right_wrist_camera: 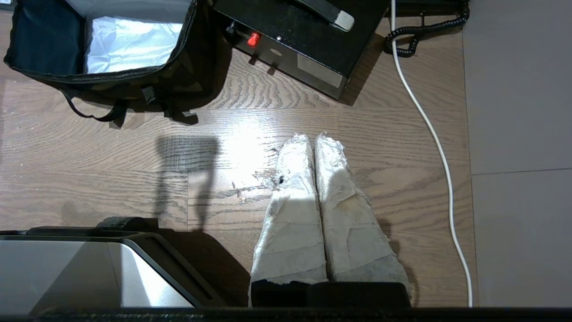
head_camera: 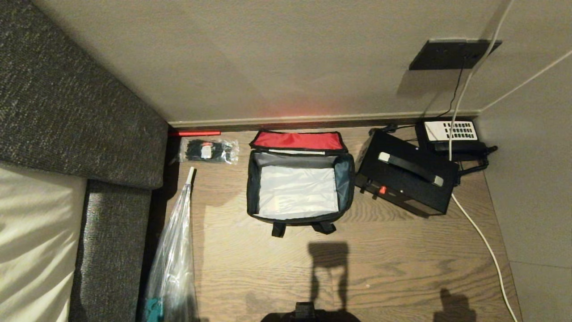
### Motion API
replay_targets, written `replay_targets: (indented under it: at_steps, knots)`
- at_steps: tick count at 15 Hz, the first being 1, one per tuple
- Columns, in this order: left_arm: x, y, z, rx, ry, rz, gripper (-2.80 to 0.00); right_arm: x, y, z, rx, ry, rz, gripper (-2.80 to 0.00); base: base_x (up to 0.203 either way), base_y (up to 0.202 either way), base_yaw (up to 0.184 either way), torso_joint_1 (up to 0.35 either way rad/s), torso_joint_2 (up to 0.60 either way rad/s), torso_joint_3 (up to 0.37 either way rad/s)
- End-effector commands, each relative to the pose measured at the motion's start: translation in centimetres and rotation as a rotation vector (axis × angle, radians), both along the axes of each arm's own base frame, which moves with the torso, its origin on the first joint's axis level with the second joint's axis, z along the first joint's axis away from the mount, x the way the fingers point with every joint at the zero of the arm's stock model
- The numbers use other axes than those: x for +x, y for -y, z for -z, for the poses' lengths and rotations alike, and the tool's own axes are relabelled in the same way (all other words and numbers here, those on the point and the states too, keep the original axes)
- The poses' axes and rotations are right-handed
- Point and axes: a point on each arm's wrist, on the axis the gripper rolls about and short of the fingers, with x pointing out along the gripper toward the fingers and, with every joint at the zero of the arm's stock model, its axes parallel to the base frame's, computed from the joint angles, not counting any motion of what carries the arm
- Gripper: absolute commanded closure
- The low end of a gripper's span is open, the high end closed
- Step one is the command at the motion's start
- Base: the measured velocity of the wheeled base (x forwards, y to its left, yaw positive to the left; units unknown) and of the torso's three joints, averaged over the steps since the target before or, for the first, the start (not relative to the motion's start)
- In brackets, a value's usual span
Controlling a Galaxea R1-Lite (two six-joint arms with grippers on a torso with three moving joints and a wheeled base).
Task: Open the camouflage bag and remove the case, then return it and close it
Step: Grip the handle again
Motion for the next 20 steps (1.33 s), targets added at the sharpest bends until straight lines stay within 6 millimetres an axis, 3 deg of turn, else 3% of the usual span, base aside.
replay_targets:
  at_steps: [1,14,16,18,20]
  knots:
    - [0.0,0.0,0.1,0.000,-0.001,-0.001,0.00,0.0,0.0,0.0,-0.002,-0.007,-0.001,0.00,0.000,0.000,0.000,0.000,0.00,0.000]
    - [0.0,0.0,0.1,-0.001,-0.001,-0.001,0.00,-0.4,0.0,0.0,-0.024,-0.079,-0.002,0.00,0.000,0.000,0.000,0.000,0.00,0.000]
    - [0.0,0.0,0.1,0.000,-0.001,-0.001,0.00,-1.6,0.0,-2.1,-0.021,-0.093,-0.005,0.00,0.000,0.000,0.000,0.000,0.00,0.000]
    - [0.0,0.0,0.1,0.000,-0.001,-0.001,0.00,-3.1,0.0,-2.9,-0.020,-0.201,-0.014,0.00,0.000,0.000,0.000,0.000,0.00,0.000]
    - [0.0,0.0,0.1,0.000,-0.001,-0.001,0.00,-3.3,0.0,-4.2,-0.018,-0.255,-0.021,0.00,0.000,0.000,0.000,0.000,0.00,0.000]
